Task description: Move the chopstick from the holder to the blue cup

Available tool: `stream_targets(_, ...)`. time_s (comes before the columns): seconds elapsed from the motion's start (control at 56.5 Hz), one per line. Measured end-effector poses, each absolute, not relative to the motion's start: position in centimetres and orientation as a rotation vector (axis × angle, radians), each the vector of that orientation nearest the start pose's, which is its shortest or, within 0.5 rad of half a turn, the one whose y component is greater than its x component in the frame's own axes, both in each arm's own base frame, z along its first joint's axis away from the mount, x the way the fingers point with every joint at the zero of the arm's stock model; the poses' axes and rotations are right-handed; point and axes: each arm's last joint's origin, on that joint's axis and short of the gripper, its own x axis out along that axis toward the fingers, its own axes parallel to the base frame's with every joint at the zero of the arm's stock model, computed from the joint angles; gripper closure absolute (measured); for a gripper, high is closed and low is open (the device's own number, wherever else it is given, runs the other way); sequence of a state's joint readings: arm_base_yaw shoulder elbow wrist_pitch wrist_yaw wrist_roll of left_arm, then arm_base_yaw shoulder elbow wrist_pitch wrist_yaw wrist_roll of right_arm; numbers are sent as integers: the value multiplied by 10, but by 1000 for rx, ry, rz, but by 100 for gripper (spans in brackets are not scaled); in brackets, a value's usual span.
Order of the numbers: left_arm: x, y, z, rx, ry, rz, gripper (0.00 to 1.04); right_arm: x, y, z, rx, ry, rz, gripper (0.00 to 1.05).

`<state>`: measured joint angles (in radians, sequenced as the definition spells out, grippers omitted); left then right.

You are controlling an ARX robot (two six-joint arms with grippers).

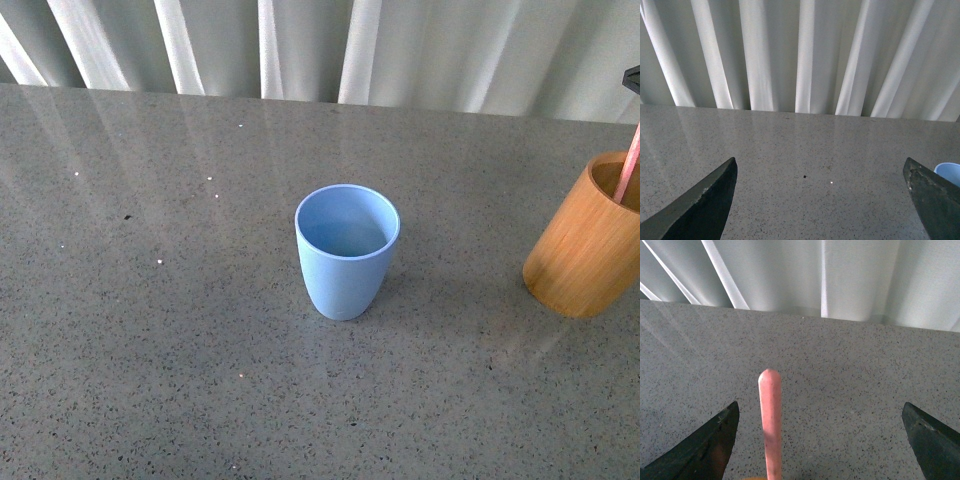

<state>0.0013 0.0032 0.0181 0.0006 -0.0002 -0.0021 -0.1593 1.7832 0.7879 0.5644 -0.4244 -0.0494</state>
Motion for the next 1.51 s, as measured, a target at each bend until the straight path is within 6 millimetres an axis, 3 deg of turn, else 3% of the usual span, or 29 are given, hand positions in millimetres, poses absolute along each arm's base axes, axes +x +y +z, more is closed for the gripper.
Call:
stream_targets(0.159,97,0,169,-2,-15,2,7,345,-43,149,74,401,267,12)
stream_targets(0.354,97,0,169,-2,-15,2,7,346,-43,150,70,389,268,48)
stream_targets(0.726,97,0,169,-2,-15,2,7,348,-38,154,69,348,289,103)
stream_targets(0.956,97,0,169,-2,-15,2,7,341,-27,166,45,283,321,103)
stream_targets(1.186,97,0,169,-2,-15,2,7,325,-16,192,34,209,343,103)
stream_targets(1.328,97,0,169,-2,-15,2,7,305,-9,237,21,91,359,103)
stream_targets(1.505,97,0,169,-2,-15,2,7,276,3,310,-10,-126,387,103)
